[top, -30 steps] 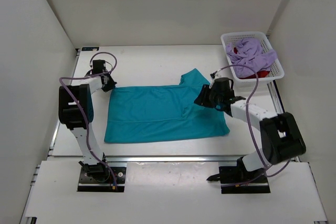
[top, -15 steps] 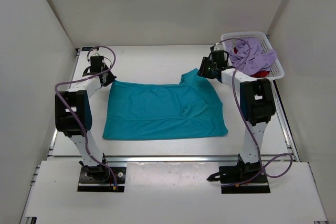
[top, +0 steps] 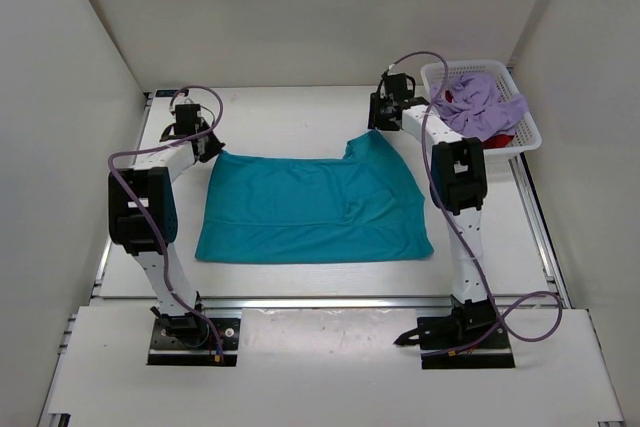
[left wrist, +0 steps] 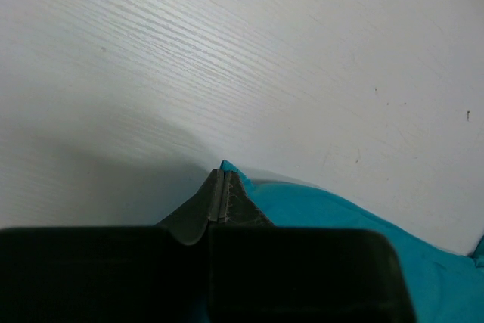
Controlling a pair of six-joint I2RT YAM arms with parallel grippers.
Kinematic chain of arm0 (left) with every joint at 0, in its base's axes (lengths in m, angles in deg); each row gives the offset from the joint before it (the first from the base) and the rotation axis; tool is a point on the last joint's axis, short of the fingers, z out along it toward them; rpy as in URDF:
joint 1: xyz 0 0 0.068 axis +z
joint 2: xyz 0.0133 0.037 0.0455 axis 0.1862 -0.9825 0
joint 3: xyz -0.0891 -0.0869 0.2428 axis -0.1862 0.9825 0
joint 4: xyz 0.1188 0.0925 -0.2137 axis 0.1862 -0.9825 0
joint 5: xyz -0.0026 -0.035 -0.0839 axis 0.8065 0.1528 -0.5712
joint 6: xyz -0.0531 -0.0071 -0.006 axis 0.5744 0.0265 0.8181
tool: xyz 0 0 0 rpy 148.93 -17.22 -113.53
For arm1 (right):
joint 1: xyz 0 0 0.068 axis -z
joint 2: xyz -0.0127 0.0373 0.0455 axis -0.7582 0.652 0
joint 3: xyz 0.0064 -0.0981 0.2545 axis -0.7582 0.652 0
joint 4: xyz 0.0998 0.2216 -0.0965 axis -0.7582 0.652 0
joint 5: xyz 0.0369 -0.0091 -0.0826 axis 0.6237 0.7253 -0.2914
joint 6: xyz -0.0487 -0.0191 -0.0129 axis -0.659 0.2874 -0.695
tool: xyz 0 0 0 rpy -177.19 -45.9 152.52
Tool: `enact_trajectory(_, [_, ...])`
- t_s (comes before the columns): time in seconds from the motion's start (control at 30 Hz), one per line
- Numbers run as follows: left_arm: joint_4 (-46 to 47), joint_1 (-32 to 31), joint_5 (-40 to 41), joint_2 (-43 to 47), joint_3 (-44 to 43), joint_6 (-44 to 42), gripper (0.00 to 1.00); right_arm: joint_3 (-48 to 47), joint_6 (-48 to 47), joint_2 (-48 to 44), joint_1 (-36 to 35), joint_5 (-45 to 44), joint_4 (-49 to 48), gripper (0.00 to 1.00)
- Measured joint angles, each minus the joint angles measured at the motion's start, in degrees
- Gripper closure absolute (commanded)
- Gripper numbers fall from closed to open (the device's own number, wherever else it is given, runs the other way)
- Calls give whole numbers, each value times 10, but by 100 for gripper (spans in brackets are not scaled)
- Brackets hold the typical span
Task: Fold and stack the t-shirts
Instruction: Grap the side of the flattened tshirt furthest away from the robot with both arms
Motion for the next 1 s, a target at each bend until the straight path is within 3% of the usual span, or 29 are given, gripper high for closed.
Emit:
enact_trajectory(0.23, [0,0,-3,0,-1,0,100,-101,-14,56,-8,-30,85,65])
enact_trajectory(0.43, [1,1,-5,0,-1,0,100,-233,-25,124,-12,-41,162,97])
enact_trajectory(0.53, [3,1,-9,0,-1,2,100,-294,-27,150,-14,-47,196,100])
enact_trajectory(0.77, [8,5,-20,0,6,4,100,-285,-35,117,-14,-41,257,100])
enact_trajectory(1.0, [0,12,-28,12,17,2,100,-106,-51,-66,-14,-33,275,100])
